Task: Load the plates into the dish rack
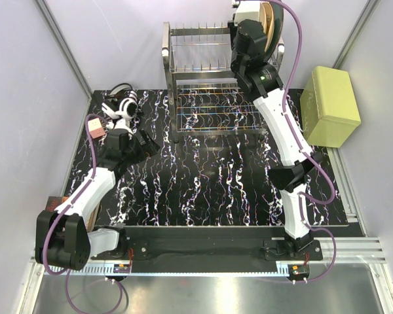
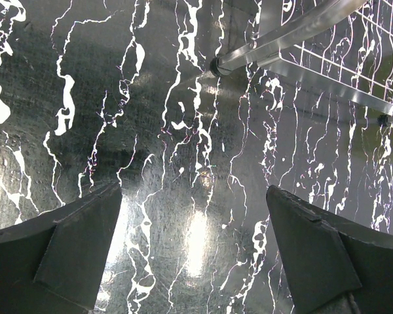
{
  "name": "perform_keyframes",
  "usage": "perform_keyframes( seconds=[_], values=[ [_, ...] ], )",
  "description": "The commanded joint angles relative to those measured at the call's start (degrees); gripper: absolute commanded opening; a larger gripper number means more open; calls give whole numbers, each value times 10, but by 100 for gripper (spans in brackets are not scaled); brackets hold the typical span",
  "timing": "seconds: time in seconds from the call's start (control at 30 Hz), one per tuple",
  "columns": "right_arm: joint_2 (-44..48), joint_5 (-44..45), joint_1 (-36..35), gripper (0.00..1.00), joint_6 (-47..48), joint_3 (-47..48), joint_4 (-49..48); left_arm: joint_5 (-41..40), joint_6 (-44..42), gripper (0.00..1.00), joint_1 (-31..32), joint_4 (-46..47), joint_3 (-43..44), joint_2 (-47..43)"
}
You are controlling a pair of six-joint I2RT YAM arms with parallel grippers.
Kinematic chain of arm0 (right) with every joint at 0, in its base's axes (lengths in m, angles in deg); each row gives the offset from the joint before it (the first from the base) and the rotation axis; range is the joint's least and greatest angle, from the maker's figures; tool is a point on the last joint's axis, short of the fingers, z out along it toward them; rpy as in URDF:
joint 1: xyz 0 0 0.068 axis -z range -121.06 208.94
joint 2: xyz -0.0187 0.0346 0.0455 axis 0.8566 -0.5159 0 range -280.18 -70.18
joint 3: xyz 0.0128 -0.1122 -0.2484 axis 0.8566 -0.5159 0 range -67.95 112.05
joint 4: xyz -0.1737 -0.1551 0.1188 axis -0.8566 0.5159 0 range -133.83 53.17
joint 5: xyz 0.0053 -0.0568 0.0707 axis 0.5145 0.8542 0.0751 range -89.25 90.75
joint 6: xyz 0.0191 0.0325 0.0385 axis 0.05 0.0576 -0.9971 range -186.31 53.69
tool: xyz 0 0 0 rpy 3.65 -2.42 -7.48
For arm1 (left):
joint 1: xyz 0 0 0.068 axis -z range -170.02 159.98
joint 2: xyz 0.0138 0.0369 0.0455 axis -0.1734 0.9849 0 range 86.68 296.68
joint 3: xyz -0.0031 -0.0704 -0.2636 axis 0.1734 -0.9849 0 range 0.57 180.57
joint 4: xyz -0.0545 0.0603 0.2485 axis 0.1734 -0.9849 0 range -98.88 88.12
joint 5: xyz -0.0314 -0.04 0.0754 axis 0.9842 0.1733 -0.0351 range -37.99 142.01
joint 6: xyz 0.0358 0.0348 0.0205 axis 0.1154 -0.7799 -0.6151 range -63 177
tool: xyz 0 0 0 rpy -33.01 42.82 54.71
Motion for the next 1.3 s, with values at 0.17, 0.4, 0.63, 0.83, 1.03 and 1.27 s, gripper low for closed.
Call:
perform_keyframes(
  seconds=[0.17, 0.4, 0.63, 0.83, 1.03, 1.27],
  values=[
    [13, -18, 16, 0, -35, 16, -52, 6, 0, 99, -4, 34, -8, -1],
    [4, -29, 17, 0, -44, 18, -42, 7, 0, 99, -5, 38, -8, 5],
    [-8, -27, 20, 0, -48, 13, -38, 7, 0, 99, -8, 41, -12, 6],
    [-20, -22, 24, 0, -55, 11, -36, 13, -5, 99, -11, 46, -15, 6],
    [-24, -22, 29, 22, -56, 2, -36, 14, -4, 99, -13, 48, -15, 11],
    [-16, -29, 29, 39, -55, -8, -37, 13, -2, 99, -13, 48, -15, 13]
  ],
)
